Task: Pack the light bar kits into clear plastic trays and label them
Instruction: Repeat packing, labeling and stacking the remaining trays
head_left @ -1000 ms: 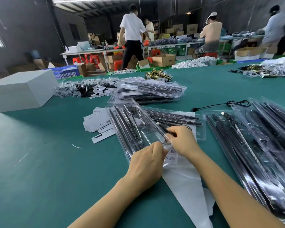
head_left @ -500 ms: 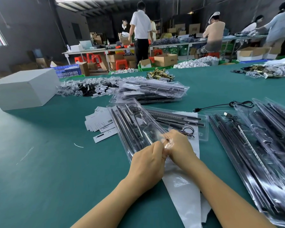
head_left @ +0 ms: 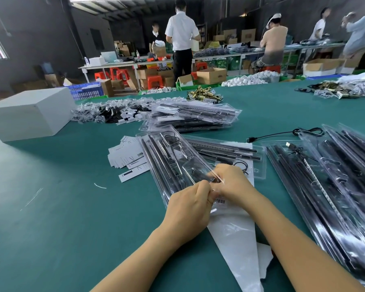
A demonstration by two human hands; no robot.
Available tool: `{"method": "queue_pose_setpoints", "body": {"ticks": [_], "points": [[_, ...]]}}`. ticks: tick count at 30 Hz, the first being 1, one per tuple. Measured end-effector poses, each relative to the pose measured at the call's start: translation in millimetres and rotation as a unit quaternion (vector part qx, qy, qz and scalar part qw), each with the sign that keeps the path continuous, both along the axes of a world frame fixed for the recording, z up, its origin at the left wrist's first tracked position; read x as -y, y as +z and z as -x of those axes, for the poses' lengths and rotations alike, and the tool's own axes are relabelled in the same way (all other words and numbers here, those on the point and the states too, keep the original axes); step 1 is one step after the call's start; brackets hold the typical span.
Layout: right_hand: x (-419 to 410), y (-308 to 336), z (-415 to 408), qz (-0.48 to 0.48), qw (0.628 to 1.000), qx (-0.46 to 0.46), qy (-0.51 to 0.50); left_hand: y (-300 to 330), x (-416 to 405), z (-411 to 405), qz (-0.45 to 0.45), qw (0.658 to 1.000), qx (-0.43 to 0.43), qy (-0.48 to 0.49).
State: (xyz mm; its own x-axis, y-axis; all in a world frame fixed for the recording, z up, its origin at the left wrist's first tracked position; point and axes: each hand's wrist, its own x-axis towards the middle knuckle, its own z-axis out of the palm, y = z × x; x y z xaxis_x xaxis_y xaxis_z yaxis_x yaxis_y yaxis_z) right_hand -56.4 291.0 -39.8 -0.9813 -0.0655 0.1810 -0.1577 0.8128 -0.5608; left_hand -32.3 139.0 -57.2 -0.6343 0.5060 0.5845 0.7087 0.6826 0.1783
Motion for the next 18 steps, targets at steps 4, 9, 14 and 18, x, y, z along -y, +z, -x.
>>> {"method": "queue_pose_setpoints", "body": {"ticks": [4,9,14,18], "points": [[-28,12,-4,0.16,0.975,0.135,0.078,-3,-2,3,0.011,0.999,0.034,-0.019],[-44,13,-6,0.273,0.948,0.145,0.072,-4,-2,2,0.016,0.999,0.03,-0.031],[-30,6,-5,0.259,0.959,0.115,0.027,0,-2,2,0.008,0.999,0.025,-0.031],[-27,4,-3,0.231,0.969,0.086,0.014,2,-2,0,0.018,0.999,0.009,-0.026]]}}
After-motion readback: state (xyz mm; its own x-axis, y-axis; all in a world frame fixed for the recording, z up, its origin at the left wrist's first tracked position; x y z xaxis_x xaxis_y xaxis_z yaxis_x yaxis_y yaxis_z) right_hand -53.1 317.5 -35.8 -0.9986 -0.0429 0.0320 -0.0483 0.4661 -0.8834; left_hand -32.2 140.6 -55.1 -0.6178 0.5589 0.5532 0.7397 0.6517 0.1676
